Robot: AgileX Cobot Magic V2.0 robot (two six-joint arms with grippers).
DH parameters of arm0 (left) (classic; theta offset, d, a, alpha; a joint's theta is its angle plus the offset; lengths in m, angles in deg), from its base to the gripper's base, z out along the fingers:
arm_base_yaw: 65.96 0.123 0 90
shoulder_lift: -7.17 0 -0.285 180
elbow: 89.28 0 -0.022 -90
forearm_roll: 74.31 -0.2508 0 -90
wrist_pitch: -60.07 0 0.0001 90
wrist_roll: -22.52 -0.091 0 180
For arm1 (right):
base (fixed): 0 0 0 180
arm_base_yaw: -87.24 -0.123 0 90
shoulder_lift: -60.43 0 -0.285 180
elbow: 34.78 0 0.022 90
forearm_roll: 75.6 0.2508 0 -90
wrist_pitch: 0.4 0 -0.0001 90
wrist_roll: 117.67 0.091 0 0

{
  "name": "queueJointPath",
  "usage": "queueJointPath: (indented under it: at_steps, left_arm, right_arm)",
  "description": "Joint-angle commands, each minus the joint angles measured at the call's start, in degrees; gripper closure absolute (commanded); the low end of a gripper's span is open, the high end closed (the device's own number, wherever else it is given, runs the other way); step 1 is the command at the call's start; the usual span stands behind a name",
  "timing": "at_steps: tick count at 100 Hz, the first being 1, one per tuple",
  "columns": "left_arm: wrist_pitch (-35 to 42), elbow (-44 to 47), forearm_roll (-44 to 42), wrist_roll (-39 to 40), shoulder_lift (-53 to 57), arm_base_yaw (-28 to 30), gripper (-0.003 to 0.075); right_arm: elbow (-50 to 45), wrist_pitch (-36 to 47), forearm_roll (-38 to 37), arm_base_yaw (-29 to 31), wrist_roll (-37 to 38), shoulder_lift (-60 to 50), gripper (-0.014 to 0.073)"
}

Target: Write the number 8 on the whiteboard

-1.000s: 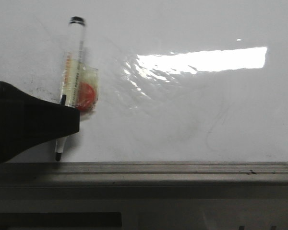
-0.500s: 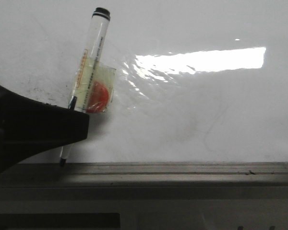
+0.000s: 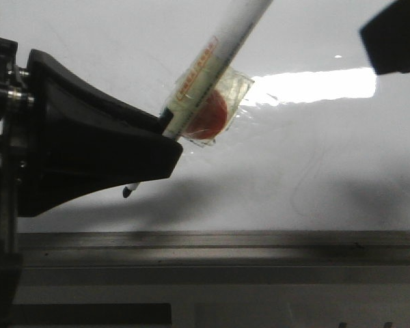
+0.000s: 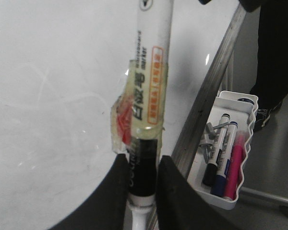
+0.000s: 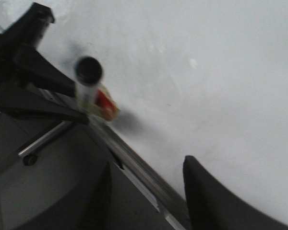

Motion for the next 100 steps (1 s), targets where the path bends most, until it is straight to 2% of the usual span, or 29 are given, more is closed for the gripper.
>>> queueJointPath:
  at_steps: [1, 15, 37, 44, 55, 60, 67, 77, 82, 91, 100]
  left_arm:
    - [3.0, -1.9, -1.4, -0.2, 1.1, 0.0, 0.0741]
    - [2.9, -1.9, -3.0, -0.2, 1.1, 0.0, 0.0741]
    - [2.7, -1.9, -5.5, -0.2, 1.1, -0.1, 0.0741]
    - [2.7, -1.9, -5.5, -0.2, 1.1, -0.1, 0.0741]
    - [2.6, -1.9, -5.5, -0.2, 1.1, -0.1, 0.0736]
    - [2.6, -1.9, -5.3, -0.2, 1.1, -0.1, 0.0707]
    - [2.6, -1.9, -5.3, -0.1, 1.1, -0.1, 0.0608]
    - [2.6, -1.9, -4.8, 0.3, 1.3, -0.1, 0.0414]
    - [1.5, -1.9, -4.8, 0.4, 2.1, -0.1, 0.0359]
    - [-3.5, -1.9, -2.0, 0.4, 5.6, -0.1, 0.0345]
    - [-12.6, -1.9, 2.8, 0.4, 12.1, -0.1, 0.0345]
  right_arm:
    - [4.2, 5.2, 0.7, -3.1, -0.7, 3.4, 0.0288]
    - [6.7, 9.0, 0.8, -6.8, -0.7, 8.6, 0.0288]
    - [8.2, 12.2, 0.8, -7.1, -0.6, 12.8, 0.0302]
    - [8.2, 11.1, 0.9, -7.1, -0.6, 13.0, 0.0370]
    - [8.2, 9.5, 0.9, -7.1, -0.5, 13.0, 0.0579]
    - [8.2, 9.3, 0.9, -7.1, -0.5, 13.0, 0.0662]
    - [8.2, 9.0, 0.9, -7.1, -0.5, 13.0, 0.0663]
    - [8.2, 9.0, 0.6, -7.1, -0.5, 13.0, 0.0663]
    - [8.2, 9.2, 0.6, -7.1, -0.5, 13.0, 0.0663]
    - [8.2, 9.2, 0.6, -7.1, -0.5, 13.0, 0.0663]
    - [8.3, 9.6, 0.6, -6.7, 1.8, 13.0, 0.0663]
